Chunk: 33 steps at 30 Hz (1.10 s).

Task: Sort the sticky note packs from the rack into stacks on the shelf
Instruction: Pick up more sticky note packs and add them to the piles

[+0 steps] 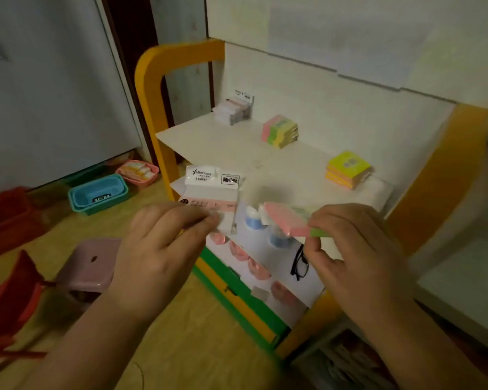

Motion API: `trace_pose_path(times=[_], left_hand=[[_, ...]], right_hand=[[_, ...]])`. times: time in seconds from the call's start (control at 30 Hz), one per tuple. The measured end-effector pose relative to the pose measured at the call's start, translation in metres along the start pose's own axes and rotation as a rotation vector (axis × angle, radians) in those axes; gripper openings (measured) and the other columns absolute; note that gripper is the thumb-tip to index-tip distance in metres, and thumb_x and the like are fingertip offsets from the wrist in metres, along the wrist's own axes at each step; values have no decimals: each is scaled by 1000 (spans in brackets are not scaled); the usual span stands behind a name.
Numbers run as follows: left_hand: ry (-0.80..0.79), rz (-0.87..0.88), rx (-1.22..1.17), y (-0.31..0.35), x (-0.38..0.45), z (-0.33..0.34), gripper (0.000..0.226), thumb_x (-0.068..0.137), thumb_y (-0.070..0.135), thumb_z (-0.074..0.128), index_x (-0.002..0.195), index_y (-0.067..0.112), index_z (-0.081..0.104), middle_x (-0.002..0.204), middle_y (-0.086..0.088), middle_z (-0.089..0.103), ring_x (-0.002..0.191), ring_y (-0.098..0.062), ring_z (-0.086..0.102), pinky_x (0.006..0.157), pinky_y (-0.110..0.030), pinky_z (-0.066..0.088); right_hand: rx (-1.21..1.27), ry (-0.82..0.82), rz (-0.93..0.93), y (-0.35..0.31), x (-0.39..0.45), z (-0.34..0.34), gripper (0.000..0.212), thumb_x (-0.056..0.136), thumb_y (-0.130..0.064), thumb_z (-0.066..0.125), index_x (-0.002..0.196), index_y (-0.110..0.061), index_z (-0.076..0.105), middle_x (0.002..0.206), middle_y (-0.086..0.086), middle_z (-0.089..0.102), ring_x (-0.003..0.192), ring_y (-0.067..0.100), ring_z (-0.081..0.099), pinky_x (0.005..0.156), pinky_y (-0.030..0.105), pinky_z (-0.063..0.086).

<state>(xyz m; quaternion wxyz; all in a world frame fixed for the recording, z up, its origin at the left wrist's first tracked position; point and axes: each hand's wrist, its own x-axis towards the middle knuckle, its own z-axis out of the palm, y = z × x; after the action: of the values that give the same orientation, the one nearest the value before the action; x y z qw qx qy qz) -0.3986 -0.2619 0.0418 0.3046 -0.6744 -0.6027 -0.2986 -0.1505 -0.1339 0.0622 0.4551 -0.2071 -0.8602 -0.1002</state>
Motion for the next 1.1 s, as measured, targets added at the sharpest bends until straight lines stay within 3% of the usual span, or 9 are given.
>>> trace_pose_path(times=[0.1, 0.37, 0.5, 0.67, 0.93, 1.1], left_hand=[[4, -29, -4, -31, -10, -3, 20, 95, 17, 64, 109, 6, 74, 104, -13, 69, 93, -32, 63, 74, -47, 48], [-44, -152, -4, -86, -18, 1, 31, 100, 30, 52, 105, 8, 74, 102, -9, 67, 90, -27, 60, 74, -40, 45], [-69, -169, -7, -112, -10, 15, 32, 100, 31, 51, 104, 9, 74, 102, -8, 67, 91, -27, 61, 72, -43, 47], [-112, -169, -4, -151, 16, 47, 42, 103, 39, 41, 105, 12, 73, 105, -5, 66, 95, -22, 59, 82, -33, 45], [-212, -163, 6, -218, 73, 111, 53, 104, 45, 30, 107, 14, 73, 114, -4, 67, 106, -20, 57, 100, -19, 29], [-228, -100, -24, -246, 108, 153, 32, 95, 33, 51, 107, 13, 73, 114, -5, 66, 104, -23, 59, 96, -27, 38]], right_hand=[[54, -24, 11, -13, 15, 32, 6, 84, -1, 68, 89, -2, 70, 95, 12, 68, 90, 30, 63, 84, 33, 53], [94, -62, 68, -22, 53, 102, 8, 85, -7, 69, 93, -7, 71, 99, 6, 71, 93, 20, 64, 83, 23, 49], [127, -34, 114, -16, 79, 145, 10, 83, -5, 68, 93, -8, 71, 100, 5, 70, 93, 22, 64, 80, 30, 55], [127, 39, 126, 6, 114, 208, 12, 80, -1, 68, 88, -8, 72, 97, 6, 68, 88, 24, 63, 77, 30, 52], [145, 107, 232, 67, 155, 293, 15, 78, -1, 68, 88, -10, 74, 96, 2, 69, 86, 24, 66, 76, 31, 53], [107, 112, 322, 105, 165, 313, 13, 83, -5, 67, 93, -10, 75, 99, 3, 69, 89, 22, 67, 80, 31, 54]])
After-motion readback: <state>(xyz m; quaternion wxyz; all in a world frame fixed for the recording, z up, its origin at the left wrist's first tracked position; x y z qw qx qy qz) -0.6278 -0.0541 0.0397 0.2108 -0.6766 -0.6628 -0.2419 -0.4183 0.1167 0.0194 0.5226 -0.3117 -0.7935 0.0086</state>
